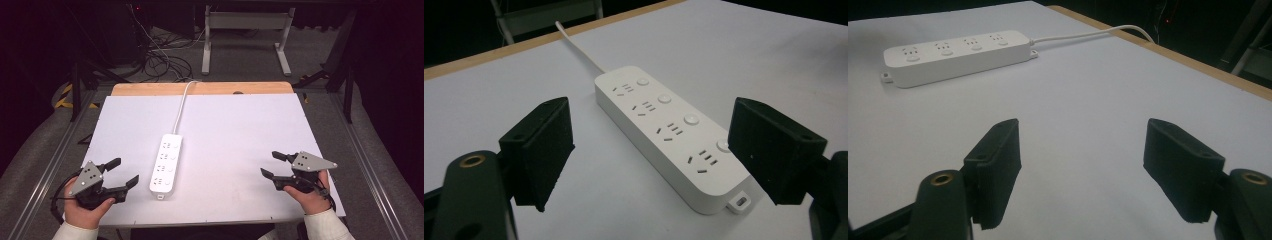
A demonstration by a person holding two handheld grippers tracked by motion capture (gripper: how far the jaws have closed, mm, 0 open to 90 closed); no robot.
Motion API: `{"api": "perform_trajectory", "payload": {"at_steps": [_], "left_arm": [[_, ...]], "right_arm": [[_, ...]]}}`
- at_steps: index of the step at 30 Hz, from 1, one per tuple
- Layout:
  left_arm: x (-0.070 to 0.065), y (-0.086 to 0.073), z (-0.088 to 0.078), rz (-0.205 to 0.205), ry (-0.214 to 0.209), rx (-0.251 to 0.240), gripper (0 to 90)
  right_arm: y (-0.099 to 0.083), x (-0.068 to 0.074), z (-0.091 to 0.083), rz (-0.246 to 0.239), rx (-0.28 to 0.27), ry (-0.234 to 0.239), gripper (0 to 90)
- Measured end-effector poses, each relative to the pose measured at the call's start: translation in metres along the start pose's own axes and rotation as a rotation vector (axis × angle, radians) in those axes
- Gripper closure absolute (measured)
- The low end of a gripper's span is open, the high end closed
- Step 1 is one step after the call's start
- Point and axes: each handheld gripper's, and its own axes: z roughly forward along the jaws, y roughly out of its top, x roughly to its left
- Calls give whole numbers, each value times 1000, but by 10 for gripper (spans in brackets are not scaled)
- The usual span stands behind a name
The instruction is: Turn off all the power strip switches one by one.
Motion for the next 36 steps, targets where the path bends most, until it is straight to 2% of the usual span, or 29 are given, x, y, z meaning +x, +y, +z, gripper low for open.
{"api": "perform_trajectory", "payload": {"at_steps": [2, 8, 10, 14, 18, 23, 29, 31, 36], "left_arm": [[1, 1, -1, 14, 12, 0, 190], [0, 1, -1, 20, 25, 8, 190], [-1, 2, -1, 46, 33, 21, 192], [-2, 4, -2, 68, 43, 24, 194], [-3, 6, -4, 42, 18, 14, 220], [-1, 11, -7, 57, -18, 7, 376], [-2, 19, -4, 56, -48, 28, 455], [-4, 23, 0, 63, -67, 48, 492], [-6, 31, 7, 65, -82, 62, 519]], "right_arm": [[0, 0, 0, 1, 1, 0, 313], [0, 0, 0, -3, 1, 5, 312], [0, 0, 0, -3, 1, 5, 308], [0, 1, 1, -5, 3, 11, 307], [0, 1, 1, -7, 4, 13, 307], [0, 2, 2, -2, 1, 21, 310], [1, 2, 2, -3, 0, 23, 314], [1, 3, 2, -3, 4, 28, 313], [1, 4, 5, -7, 8, 35, 314]]}}
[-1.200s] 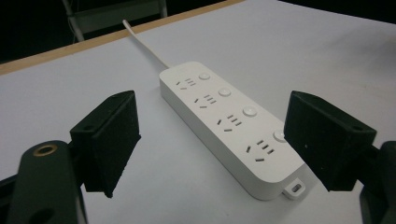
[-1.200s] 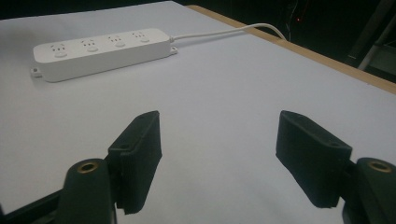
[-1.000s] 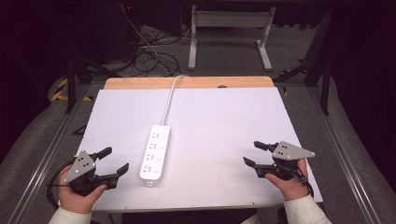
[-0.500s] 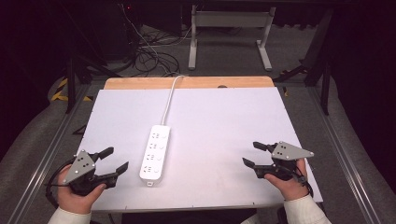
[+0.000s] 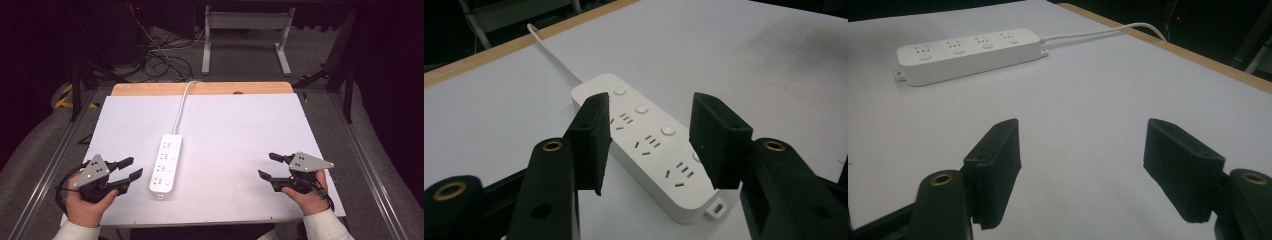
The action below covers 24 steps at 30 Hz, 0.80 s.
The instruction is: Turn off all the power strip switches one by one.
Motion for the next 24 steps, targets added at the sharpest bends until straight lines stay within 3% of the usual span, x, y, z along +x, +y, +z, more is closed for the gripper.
{"api": "perform_trajectory", "payload": {"at_steps": [12, 24], "left_arm": [[-9, 22, 27, 38, -52, 23, 514], [-15, 32, 48, 39, -88, 50, 491]], "right_arm": [[-1, 0, 1, 1, 2, 10, 314], [-2, 0, 2, 8, -2, 25, 313]]}}
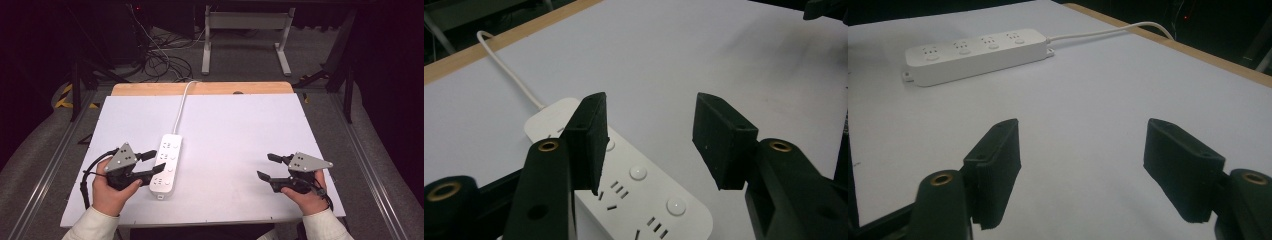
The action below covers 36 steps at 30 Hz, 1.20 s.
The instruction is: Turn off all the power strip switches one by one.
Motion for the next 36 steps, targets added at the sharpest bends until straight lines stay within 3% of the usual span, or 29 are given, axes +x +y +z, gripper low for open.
{"api": "perform_trajectory", "payload": {"at_steps": [5, 10, 12, 15, 20, 23, 26, 29, 31, 36], "left_arm": [[-2, 2, 6, 10, -5, 12, 507], [0, 3, 7, -24, -25, 23, 495], [2, 3, 9, -51, -57, 56, 512], [3, 3, 10, -68, -93, 66, 523], [5, 5, 10, -63, -113, 88, 588], [4, 6, 11, -57, -127, 120, 684], [5, 10, 13, -37, -131, 203, 799], [5, 11, 14, -43, -143, 242, 890], [7, 12, 16, -62, -183, 264, 899], [6, 12, 21, -93, -203, 318, 900]], "right_arm": [[0, 0, 0, 1, -1, 3, 313], [-1, -1, 0, 5, 1, 3, 315], [-1, 0, 0, 4, 0, 4, 317], [-1, 0, 0, 4, -1, 6, 317], [-1, 0, 0, 4, 3, 5, 317], [-1, 0, 1, 5, 2, 8, 317], [-1, 0, 1, 5, 3, 8, 317], [-1, 0, 1, 5, 3, 8, 317], [-1, 0, 1, 5, 4, 8, 317], [-2, 0, 1, 7, 6, 6, 325]]}}
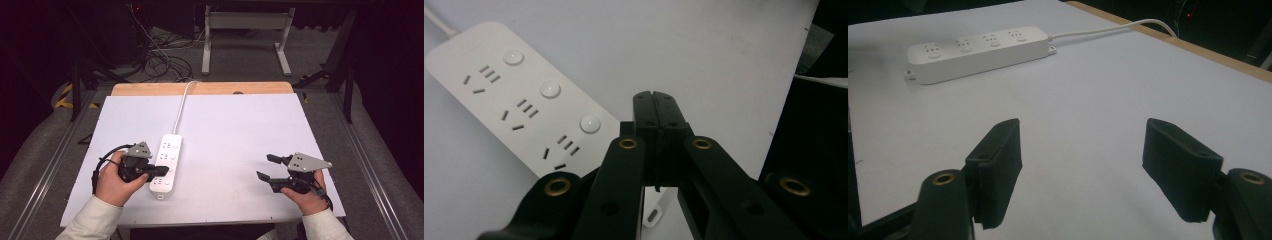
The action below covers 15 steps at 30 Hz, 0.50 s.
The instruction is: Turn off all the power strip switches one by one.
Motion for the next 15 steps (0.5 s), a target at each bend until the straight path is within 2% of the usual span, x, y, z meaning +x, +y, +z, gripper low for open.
{"api": "perform_trajectory", "payload": {"at_steps": [2, 4, 6, 8, 15], "left_arm": [[0, 1, 3, -6, -5, 22, 900], [2, 2, 7, -17, -14, 60, 900], [2, 2, 9, -25, -6, 102, 900], [2, 3, 12, -25, -6, 116, 900], [1, 3, 20, 23, 29, 172, 900]], "right_arm": [[0, 0, 0, 1, 0, 1, 325], [0, 0, 0, -1, 1, 0, 324], [0, 0, 0, 0, 1, 0, 323], [0, 0, 0, 0, 1, 2, 324], [0, 0, 0, 3, 3, 4, 323]]}}
